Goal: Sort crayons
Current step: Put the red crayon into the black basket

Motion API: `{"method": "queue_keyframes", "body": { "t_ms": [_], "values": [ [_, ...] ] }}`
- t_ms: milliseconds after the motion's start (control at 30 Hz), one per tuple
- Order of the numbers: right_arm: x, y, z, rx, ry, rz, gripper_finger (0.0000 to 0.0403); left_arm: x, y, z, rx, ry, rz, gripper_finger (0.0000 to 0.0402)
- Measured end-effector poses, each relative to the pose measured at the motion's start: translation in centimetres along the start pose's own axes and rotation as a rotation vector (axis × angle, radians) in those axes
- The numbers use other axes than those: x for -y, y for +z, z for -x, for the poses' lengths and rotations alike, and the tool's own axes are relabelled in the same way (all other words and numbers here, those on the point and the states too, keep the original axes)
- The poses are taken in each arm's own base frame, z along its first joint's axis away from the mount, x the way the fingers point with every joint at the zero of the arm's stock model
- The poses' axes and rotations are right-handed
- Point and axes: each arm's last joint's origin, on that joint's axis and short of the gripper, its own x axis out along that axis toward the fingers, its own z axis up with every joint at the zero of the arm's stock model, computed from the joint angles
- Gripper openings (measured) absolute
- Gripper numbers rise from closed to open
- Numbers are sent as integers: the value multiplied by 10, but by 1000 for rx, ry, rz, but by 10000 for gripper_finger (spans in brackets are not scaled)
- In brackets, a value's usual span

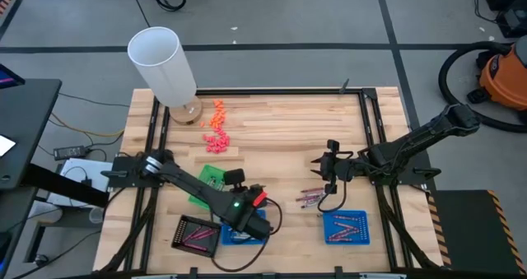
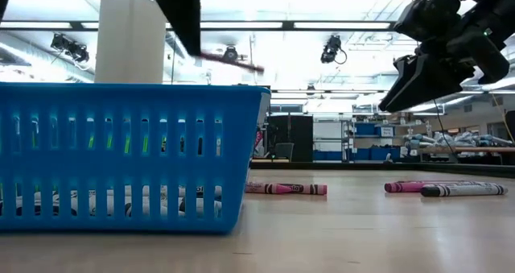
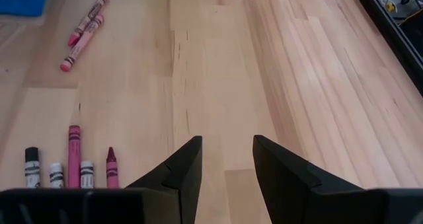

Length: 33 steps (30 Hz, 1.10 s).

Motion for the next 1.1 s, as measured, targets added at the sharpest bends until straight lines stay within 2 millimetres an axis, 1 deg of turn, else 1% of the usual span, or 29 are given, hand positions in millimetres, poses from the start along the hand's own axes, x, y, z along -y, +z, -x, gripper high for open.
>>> {"method": "queue_keyframes", "body": {
  "t_ms": [167,400,633,767,933,1100],
  "values": [
    [0,0,0,0,9,0,145,-7,-9,24,40,-57,16,11],
    [-1,1,0,7,21,-4,145,-5,-22,46,50,-142,33,12],
    [-1,1,0,12,21,-7,145,6,-32,55,67,-172,42,12],
    [-1,2,0,17,23,-9,145,11,-32,58,100,-209,54,12],
    [-1,2,0,18,28,-9,145,16,-27,60,149,-259,69,12],
    [-1,2,0,17,33,-10,145,17,-25,61,162,-270,63,12]
  ]
}}
